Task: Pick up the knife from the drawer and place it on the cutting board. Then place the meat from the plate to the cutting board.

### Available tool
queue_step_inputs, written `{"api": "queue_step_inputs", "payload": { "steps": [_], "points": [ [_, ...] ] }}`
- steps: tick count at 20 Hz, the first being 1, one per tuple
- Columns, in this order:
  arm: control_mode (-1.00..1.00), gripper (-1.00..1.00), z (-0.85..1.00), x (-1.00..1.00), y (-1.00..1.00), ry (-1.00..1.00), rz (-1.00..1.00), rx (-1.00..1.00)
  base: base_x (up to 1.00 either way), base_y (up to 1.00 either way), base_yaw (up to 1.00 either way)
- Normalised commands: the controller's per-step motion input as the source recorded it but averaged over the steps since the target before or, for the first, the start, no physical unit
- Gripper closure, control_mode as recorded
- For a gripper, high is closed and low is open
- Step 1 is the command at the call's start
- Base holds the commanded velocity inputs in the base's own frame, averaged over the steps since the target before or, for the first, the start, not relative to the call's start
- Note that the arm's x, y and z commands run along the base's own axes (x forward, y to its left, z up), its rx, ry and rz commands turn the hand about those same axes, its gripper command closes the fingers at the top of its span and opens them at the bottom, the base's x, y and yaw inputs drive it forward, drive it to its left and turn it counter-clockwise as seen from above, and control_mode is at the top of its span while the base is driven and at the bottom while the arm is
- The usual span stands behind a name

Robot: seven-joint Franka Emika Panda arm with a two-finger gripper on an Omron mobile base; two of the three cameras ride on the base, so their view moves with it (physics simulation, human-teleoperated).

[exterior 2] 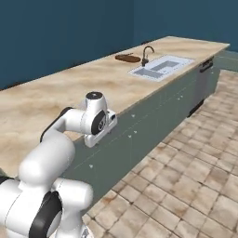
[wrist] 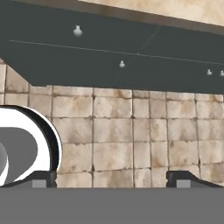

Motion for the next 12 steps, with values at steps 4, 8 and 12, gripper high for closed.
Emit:
{"api": "queue_step_inputs", "payload": {
  "steps": [4,8,12],
  "points": [
    [1.0,-1.0,0.0,0.0,0.0,0.0,0.0,0.0,0.57,-0.44,0.51],
    [1.0,-1.0,0.0,0.0,0.0,0.0,0.0,0.0,0.55,-0.48,0.5],
    [1.0,-1.0,0.0,0.0,0.0,0.0,0.0,0.0,0.55,-0.47,0.5]
  ]
}}
